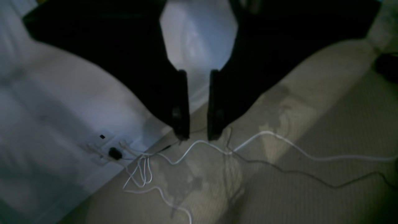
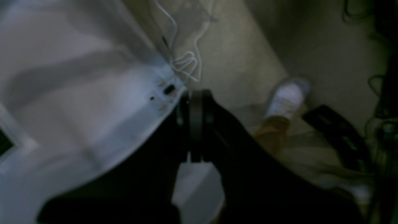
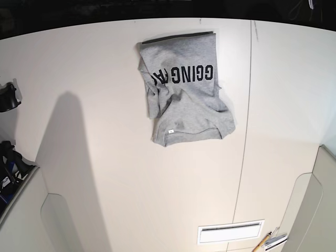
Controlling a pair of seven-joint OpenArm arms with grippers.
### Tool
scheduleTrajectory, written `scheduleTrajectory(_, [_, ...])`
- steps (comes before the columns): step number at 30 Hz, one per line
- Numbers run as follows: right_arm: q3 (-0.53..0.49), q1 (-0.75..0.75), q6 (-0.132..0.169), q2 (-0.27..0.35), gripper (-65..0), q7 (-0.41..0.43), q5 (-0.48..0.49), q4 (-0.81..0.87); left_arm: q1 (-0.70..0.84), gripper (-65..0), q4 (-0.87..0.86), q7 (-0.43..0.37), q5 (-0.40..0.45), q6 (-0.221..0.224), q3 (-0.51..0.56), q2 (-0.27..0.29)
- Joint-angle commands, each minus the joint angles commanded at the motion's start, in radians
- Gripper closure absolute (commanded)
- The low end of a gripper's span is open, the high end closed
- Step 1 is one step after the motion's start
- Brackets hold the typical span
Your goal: Fold the T-shirt properly
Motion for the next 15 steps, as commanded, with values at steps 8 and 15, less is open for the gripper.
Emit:
scheduleTrajectory(8, [-0.001, 0.156, 0.0, -0.182, 0.0, 0.041, -0.059, -0.304, -0.145, -11.1, -0.068, 0.001, -0.097, 0.055, 0.0, 0.005])
scheduleTrajectory(15, [0.0, 0.212, 0.0, -0.196, 0.0, 0.049, -0.056, -0.316, -0.171, -11.1, -0.086, -0.003, -0.12, 0.085, 0.0, 0.006])
